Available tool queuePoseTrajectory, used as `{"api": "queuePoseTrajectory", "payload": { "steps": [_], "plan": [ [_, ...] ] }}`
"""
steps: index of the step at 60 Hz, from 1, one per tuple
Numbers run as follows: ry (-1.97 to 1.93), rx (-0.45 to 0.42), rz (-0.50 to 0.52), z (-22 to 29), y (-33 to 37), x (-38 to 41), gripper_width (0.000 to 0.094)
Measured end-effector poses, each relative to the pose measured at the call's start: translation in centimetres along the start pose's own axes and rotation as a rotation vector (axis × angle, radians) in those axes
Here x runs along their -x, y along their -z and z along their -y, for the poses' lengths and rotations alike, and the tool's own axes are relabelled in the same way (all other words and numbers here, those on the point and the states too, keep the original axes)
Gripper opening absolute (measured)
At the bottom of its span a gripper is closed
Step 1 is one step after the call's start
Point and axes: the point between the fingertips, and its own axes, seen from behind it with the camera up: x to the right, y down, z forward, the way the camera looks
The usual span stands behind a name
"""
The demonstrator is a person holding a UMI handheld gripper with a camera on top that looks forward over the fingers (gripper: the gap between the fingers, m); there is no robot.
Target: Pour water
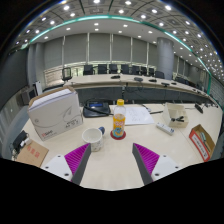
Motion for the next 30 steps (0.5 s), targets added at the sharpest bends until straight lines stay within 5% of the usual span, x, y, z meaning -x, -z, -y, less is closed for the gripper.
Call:
{"api": "queuePoseTrajectory", "payload": {
  "steps": [13, 30],
  "plan": [
    [0.047, 0.019, -0.022, -4.1, 12.5, 2.1, 0.0861],
    [0.097, 0.037, -0.039, -7.1, 18.4, 2.4, 0.086]
  ]
}}
